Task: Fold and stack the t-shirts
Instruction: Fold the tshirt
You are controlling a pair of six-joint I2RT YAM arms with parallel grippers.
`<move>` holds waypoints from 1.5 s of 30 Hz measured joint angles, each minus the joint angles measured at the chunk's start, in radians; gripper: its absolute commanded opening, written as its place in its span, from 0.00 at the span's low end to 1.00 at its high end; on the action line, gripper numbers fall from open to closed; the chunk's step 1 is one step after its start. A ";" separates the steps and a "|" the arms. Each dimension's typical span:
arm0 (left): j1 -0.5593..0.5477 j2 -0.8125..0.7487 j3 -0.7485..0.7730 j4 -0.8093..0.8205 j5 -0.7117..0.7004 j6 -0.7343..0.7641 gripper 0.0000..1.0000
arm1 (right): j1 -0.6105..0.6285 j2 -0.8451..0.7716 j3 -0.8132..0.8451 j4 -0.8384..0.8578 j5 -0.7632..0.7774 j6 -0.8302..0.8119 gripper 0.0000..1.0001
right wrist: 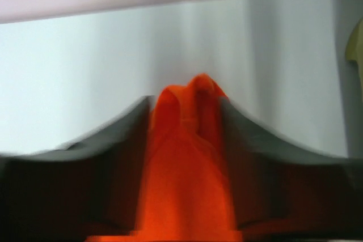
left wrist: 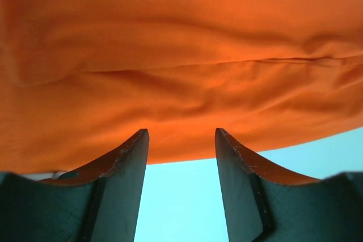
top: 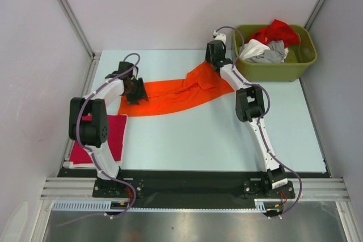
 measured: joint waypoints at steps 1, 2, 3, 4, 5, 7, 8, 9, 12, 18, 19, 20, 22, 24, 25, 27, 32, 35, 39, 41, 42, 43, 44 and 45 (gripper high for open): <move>-0.015 0.025 0.002 -0.004 -0.011 0.000 0.55 | 0.000 0.000 0.005 0.002 -0.002 -0.005 0.68; -0.027 0.047 0.005 -0.013 -0.018 0.000 0.55 | 0.000 -0.005 0.006 0.005 -0.006 -0.013 0.71; -0.034 0.064 0.007 -0.019 -0.022 0.000 0.54 | 0.000 -0.011 0.006 -0.001 -0.007 -0.020 0.75; -0.039 0.078 0.008 -0.024 -0.027 0.000 0.55 | 0.000 -0.017 0.006 -0.008 -0.012 -0.026 0.78; -0.039 0.085 0.008 -0.029 -0.034 -0.001 0.54 | 0.001 -0.026 0.006 -0.018 -0.014 -0.029 0.81; -0.039 0.084 0.010 -0.040 -0.048 -0.001 0.55 | 0.004 -0.052 0.005 -0.066 -0.014 -0.032 0.85; -0.038 0.077 0.011 -0.039 -0.054 0.000 0.55 | 0.006 -0.075 0.000 -0.090 -0.014 -0.024 0.86; -0.037 0.068 0.013 -0.039 -0.061 0.000 0.55 | 0.008 -0.108 -0.021 -0.121 -0.016 -0.014 0.88; -0.030 0.010 0.013 -0.039 -0.071 0.000 0.55 | 0.021 -0.260 -0.140 -0.192 -0.015 0.033 0.89; -0.002 -0.177 0.010 -0.031 -0.057 -0.011 0.54 | 0.108 -0.589 -0.383 -0.276 -0.012 0.194 0.89; 0.002 -0.216 0.004 -0.026 -0.050 -0.019 0.54 | 0.132 -0.637 -0.430 -0.281 -0.022 0.235 0.88; 0.004 -0.259 -0.006 -0.020 -0.045 -0.025 0.54 | 0.156 -0.680 -0.473 -0.290 -0.038 0.277 0.86; 0.005 -0.347 -0.038 -0.015 -0.042 -0.039 0.54 | 0.205 -0.745 -0.575 -0.267 -0.095 0.396 0.77; 0.005 -0.428 -0.074 -0.015 -0.042 -0.054 0.55 | 0.249 -0.780 -0.681 -0.229 -0.175 0.520 0.68; 0.005 -0.465 -0.092 -0.018 -0.042 -0.060 0.54 | 0.275 -0.784 -0.742 -0.185 -0.219 0.592 0.67; 0.005 -0.521 -0.123 -0.022 -0.042 -0.071 0.54 | 0.332 -0.777 -0.860 -0.101 -0.290 0.731 0.64; 0.006 -0.605 -0.172 -0.040 -0.039 -0.078 0.55 | 0.472 -0.705 -0.931 -0.051 -0.312 0.960 0.54; 0.007 -0.646 -0.191 -0.051 -0.040 -0.078 0.55 | 0.553 -0.701 -0.928 -0.024 -0.296 1.101 0.49; 0.013 -0.701 -0.195 -0.072 -0.055 -0.070 0.55 | 0.618 -0.655 -0.844 -0.053 -0.269 1.277 0.54; 0.016 -0.724 -0.194 -0.085 -0.077 -0.061 0.56 | 0.629 -0.613 -0.802 -0.056 -0.265 1.364 0.53; 0.016 -0.733 -0.193 -0.093 -0.097 -0.052 0.56 | 0.631 -0.593 -0.794 -0.059 -0.264 1.405 0.53; 0.017 -0.740 -0.191 -0.105 -0.122 -0.043 0.56 | 0.631 -0.571 -0.785 -0.067 -0.261 1.441 0.53; 0.018 -0.741 -0.187 -0.114 -0.142 -0.035 0.56 | 0.632 -0.546 -0.771 -0.081 -0.257 1.468 0.53; 0.019 -0.741 -0.181 -0.124 -0.158 -0.026 0.56 | 0.632 -0.521 -0.754 -0.101 -0.254 1.484 0.53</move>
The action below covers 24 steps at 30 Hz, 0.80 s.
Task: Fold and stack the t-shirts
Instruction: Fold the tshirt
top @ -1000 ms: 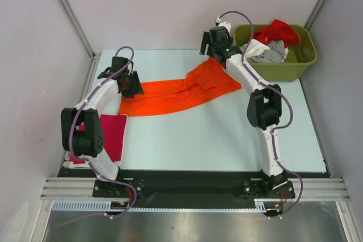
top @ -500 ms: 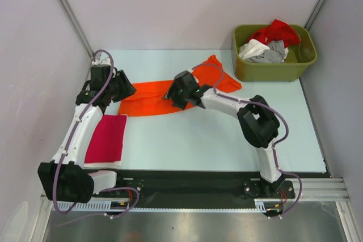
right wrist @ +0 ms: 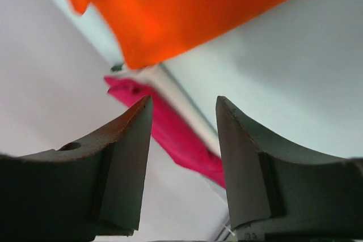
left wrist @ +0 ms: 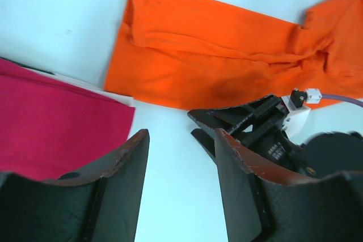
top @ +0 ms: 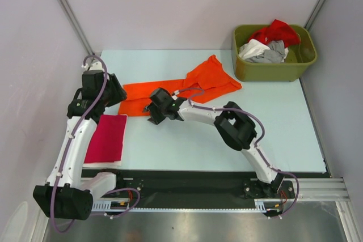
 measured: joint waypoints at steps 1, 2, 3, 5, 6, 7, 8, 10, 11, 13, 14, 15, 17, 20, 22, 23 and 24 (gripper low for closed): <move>0.001 0.000 0.006 -0.009 -0.018 0.010 0.56 | 0.002 0.032 0.026 -0.020 0.007 0.016 0.53; 0.001 0.000 0.013 -0.016 -0.033 0.020 0.56 | 0.002 0.060 0.045 -0.031 0.013 0.028 0.52; 0.002 0.000 0.023 -0.024 -0.047 0.030 0.56 | 0.002 0.084 0.060 -0.048 0.022 0.038 0.52; 0.002 0.000 0.043 -0.031 -0.069 0.047 0.56 | 0.002 0.119 0.109 -0.076 0.034 0.056 0.52; 0.003 0.000 0.051 -0.031 -0.073 0.053 0.56 | 0.002 0.127 0.128 -0.084 0.042 0.059 0.52; 0.003 0.000 0.060 -0.032 -0.077 0.061 0.56 | 0.002 0.133 0.147 -0.097 0.050 0.063 0.52; 0.003 0.000 0.066 -0.032 -0.080 0.064 0.56 | 0.002 0.136 0.161 -0.112 0.058 0.069 0.52; 0.003 -0.002 0.071 -0.031 -0.085 0.074 0.56 | 0.002 0.140 0.179 -0.135 0.068 0.080 0.51; 0.003 -0.003 0.071 -0.034 -0.088 0.079 0.56 | 0.002 0.145 0.189 -0.149 0.073 0.089 0.50; 0.003 -0.005 0.071 -0.037 -0.092 0.082 0.56 | 0.002 0.160 0.212 -0.180 0.082 0.098 0.48; 0.003 -0.007 0.071 -0.038 -0.093 0.085 0.56 | 0.002 0.170 0.226 -0.197 0.085 0.103 0.48; 0.003 -0.009 0.071 -0.040 -0.095 0.087 0.56 | 0.002 0.180 0.241 -0.209 0.085 0.115 0.46; 0.003 -0.014 0.071 -0.043 -0.095 0.087 0.56 | 0.003 0.193 0.267 -0.230 0.091 0.123 0.43; 0.003 -0.017 0.071 -0.045 -0.095 0.087 0.56 | 0.003 0.203 0.287 -0.255 0.092 0.139 0.37; 0.003 -0.017 0.071 -0.048 -0.095 0.087 0.56 | 0.002 0.212 0.299 -0.264 0.092 0.143 0.36; 0.003 -0.017 0.071 -0.051 -0.095 0.087 0.56 | 0.002 0.215 0.303 -0.264 0.092 0.144 0.35; 0.003 -0.017 0.071 -0.051 -0.096 0.087 0.56 | 0.001 0.216 0.304 -0.264 0.092 0.144 0.31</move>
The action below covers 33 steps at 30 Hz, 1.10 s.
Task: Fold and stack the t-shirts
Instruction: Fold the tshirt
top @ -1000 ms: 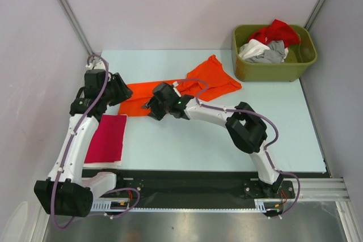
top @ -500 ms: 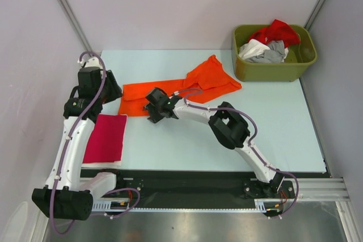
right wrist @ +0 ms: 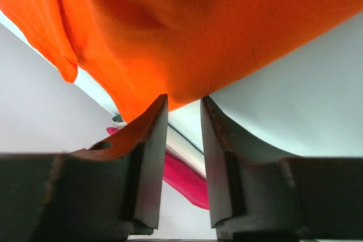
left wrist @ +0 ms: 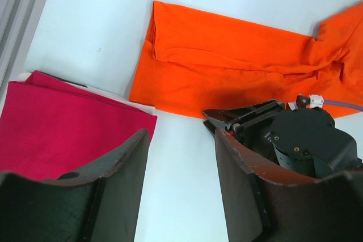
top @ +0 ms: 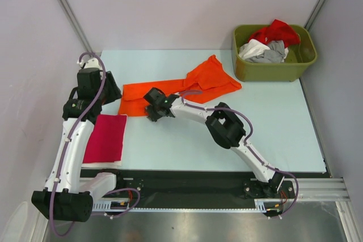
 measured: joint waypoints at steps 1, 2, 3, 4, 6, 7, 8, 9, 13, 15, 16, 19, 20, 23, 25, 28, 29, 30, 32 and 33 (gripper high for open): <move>0.000 0.000 0.000 0.000 0.000 0.000 0.56 | -0.004 0.002 0.000 0.000 0.000 0.000 0.27; 0.000 0.000 0.000 -0.001 0.000 0.000 0.56 | -0.005 0.004 0.000 0.000 -0.001 0.000 0.16; 0.000 0.000 0.000 -0.002 0.000 0.000 0.56 | -0.007 0.006 0.000 0.002 -0.003 -0.005 0.10; 0.000 0.000 0.000 -0.002 -0.001 0.000 0.56 | -0.009 0.009 0.000 0.001 -0.002 -0.008 0.03; 0.000 0.000 0.000 -0.003 -0.004 0.000 0.56 | -0.016 0.011 -0.001 0.005 -0.008 -0.014 0.00; 0.000 0.000 0.000 -0.004 -0.007 0.000 0.56 | -0.020 0.011 -0.002 0.007 -0.010 -0.018 0.00; 0.000 0.000 0.000 -0.005 -0.010 0.000 0.56 | -0.025 0.010 -0.008 0.013 -0.012 -0.027 0.00; 0.000 -0.001 0.000 -0.006 -0.013 0.000 0.56 | -0.031 0.003 -0.024 0.028 -0.017 -0.037 0.00; 0.000 -0.004 0.000 -0.006 -0.024 0.001 0.56 | -0.059 -0.061 -0.139 0.083 -0.031 -0.116 0.00; 0.000 -0.004 -0.002 -0.006 -0.025 0.001 0.56 | -0.077 -0.119 -0.227 0.093 -0.036 -0.188 0.00; 0.000 -0.004 -0.002 -0.005 -0.024 0.001 0.57 | -0.083 -0.151 -0.275 0.098 -0.045 -0.213 0.00; 0.001 -0.003 -0.003 -0.003 0.003 0.011 0.59 | -0.103 -0.250 -0.431 0.133 -0.077 -0.295 0.00; 0.001 0.000 -0.003 0.001 0.020 0.019 0.59 | -0.109 -0.284 -0.482 0.142 -0.091 -0.327 0.00; 0.001 0.010 -0.004 0.011 0.086 0.043 0.59 | -0.117 -0.378 -0.624 0.166 -0.154 -0.436 0.00; 0.001 0.019 -0.006 0.022 0.137 0.053 0.59 | -0.117 -0.436 -0.712 0.187 -0.195 -0.517 0.00; 0.001 0.035 -0.014 0.031 0.195 0.062 0.59 | -0.117 -0.521 -0.824 0.195 -0.244 -0.649 0.00; 0.001 0.039 -0.024 0.037 0.215 0.063 0.59 | -0.117 -0.549 -0.858 0.190 -0.257 -0.702 0.00; 0.001 0.043 -0.037 0.042 0.234 0.063 0.59 | -0.117 -0.575 -0.890 0.188 -0.270 -0.751 0.00; 0.001 0.045 -0.071 0.052 0.270 0.062 0.61 | -0.116 -0.634 -0.956 0.173 -0.294 -0.848 0.00; 0.001 0.045 -0.093 0.054 0.290 0.062 0.62 | -0.114 -0.666 -0.993 0.168 -0.303 -0.896 0.00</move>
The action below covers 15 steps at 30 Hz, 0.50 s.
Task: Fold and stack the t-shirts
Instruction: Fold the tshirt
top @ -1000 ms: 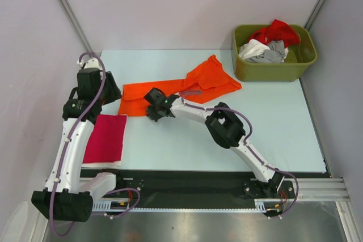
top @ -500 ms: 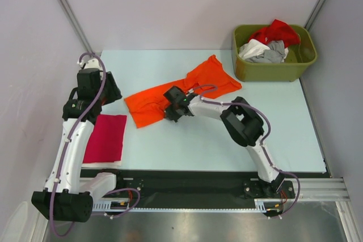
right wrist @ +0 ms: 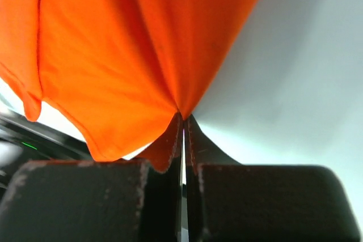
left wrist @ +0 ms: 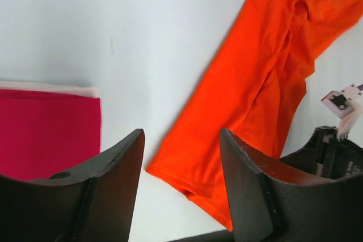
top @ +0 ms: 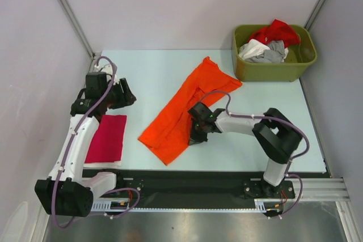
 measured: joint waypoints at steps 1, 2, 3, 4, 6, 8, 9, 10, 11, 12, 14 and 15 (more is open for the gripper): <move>0.000 0.002 -0.021 0.003 0.018 0.000 0.62 | 0.001 -0.030 -0.030 -0.009 -0.006 -0.035 0.01; -0.001 0.003 -0.047 0.009 0.041 0.000 0.62 | 0.005 -0.072 -0.067 -0.019 -0.013 -0.077 0.06; -0.005 0.007 -0.069 0.011 0.062 0.000 0.62 | 0.009 -0.118 -0.105 -0.031 -0.016 -0.111 0.09; -0.009 0.014 -0.091 0.015 0.082 -0.001 0.62 | 0.014 -0.170 -0.142 -0.040 -0.018 -0.142 0.11; -0.027 0.030 -0.133 0.027 0.115 -0.003 0.62 | 0.021 -0.265 -0.203 -0.060 -0.025 -0.182 0.23; -0.061 0.045 -0.178 0.043 0.146 -0.012 0.62 | 0.023 -0.356 -0.255 -0.082 -0.030 -0.208 0.31; -0.078 0.049 -0.200 0.051 0.163 -0.019 0.62 | 0.022 -0.393 -0.269 -0.100 -0.027 -0.214 0.35; -0.089 0.051 -0.218 0.060 0.173 -0.023 0.62 | 0.020 -0.424 -0.273 -0.121 -0.019 -0.220 0.39; -0.102 0.051 -0.241 0.076 0.188 -0.031 0.62 | 0.014 -0.454 -0.273 -0.138 -0.005 -0.230 0.48; -0.111 0.051 -0.261 0.087 0.200 -0.038 0.62 | 0.007 -0.480 -0.269 -0.154 0.013 -0.238 0.51; -0.121 0.056 -0.294 0.106 0.218 -0.047 0.63 | -0.023 -0.515 -0.244 -0.196 0.066 -0.262 0.59; -0.123 0.060 -0.304 0.113 0.221 -0.048 0.64 | -0.046 -0.522 -0.230 -0.206 0.080 -0.271 0.62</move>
